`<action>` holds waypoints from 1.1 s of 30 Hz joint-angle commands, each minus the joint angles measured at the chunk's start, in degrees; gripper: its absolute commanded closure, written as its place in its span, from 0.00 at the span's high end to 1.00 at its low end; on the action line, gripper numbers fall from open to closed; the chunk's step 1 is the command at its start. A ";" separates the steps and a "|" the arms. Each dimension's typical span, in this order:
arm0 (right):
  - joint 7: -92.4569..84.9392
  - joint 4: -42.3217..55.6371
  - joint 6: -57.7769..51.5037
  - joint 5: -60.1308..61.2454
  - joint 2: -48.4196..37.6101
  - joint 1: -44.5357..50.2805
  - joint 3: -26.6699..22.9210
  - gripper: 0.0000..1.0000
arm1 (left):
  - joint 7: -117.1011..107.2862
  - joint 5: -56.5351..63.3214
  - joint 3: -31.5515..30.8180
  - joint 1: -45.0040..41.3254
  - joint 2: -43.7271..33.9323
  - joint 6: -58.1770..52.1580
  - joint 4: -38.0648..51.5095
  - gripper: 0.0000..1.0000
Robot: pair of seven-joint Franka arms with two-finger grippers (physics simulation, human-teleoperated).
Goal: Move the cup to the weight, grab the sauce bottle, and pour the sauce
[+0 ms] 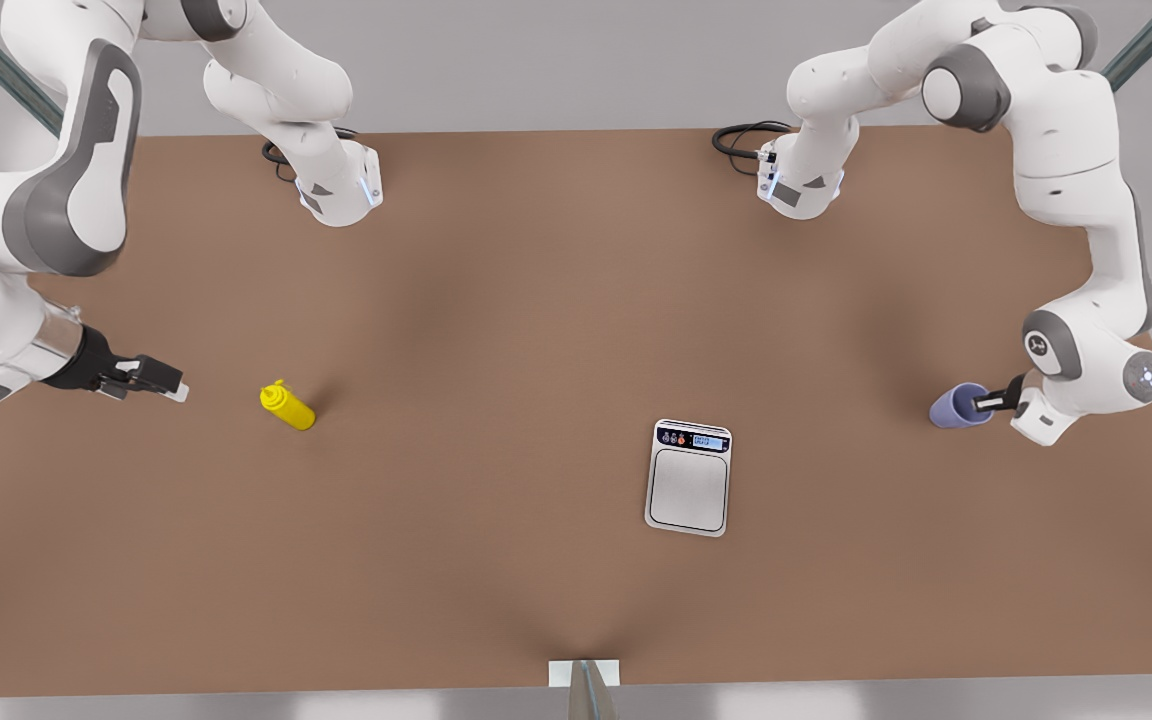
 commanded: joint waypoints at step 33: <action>29.63 -3.16 -23.47 54.15 33.62 -32.01 0.18 1.00 | -53.34 -4.99 -17.83 -29.80 11.38 -11.36 30.97 0.21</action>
